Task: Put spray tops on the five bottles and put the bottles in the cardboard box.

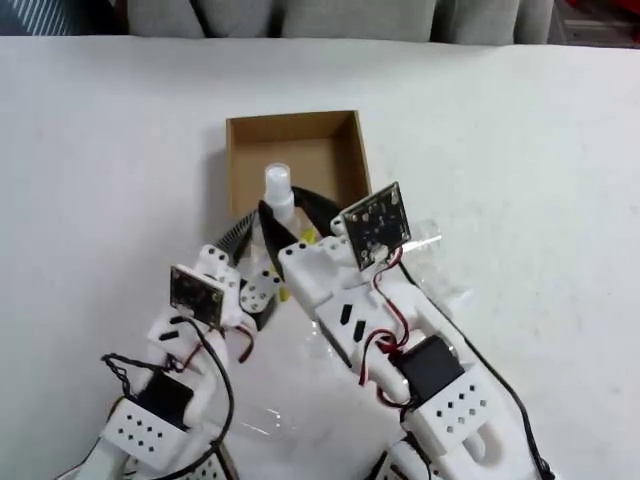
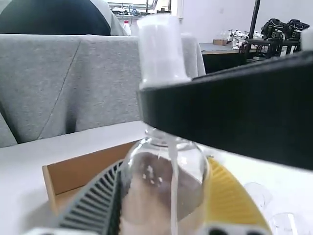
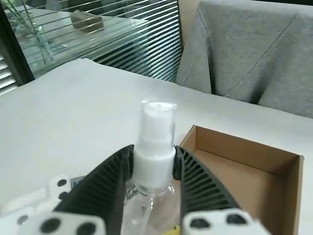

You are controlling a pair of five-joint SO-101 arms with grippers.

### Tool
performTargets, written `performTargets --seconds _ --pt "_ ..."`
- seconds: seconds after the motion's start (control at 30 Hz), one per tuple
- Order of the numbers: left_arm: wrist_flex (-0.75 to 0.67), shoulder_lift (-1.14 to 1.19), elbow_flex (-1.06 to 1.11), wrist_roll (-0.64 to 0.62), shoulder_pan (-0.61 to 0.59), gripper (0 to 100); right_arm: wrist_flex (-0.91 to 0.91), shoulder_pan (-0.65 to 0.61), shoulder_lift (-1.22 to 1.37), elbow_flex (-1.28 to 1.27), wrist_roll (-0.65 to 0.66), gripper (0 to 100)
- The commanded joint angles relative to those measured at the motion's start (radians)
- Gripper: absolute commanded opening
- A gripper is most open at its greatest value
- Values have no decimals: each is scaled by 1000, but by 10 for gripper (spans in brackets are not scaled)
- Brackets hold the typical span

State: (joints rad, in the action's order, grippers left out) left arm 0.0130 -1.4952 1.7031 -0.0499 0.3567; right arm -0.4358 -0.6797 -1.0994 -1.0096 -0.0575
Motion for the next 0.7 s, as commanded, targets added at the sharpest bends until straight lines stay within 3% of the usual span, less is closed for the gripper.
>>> performTargets --seconds 0.0,0.2,0.43,0.67 --pt "-3 -19 -5 9 -4 27 -12 -13 2 6 -8 18" --pt "-3 -19 -5 9 -4 27 -28 -16 -5 8 -8 21" --pt "-2 -18 -5 9 -4 27 -82 -85 -5 9 -9 207" --pt "-2 -18 -5 9 -4 27 -82 -87 -7 34 -9 229"
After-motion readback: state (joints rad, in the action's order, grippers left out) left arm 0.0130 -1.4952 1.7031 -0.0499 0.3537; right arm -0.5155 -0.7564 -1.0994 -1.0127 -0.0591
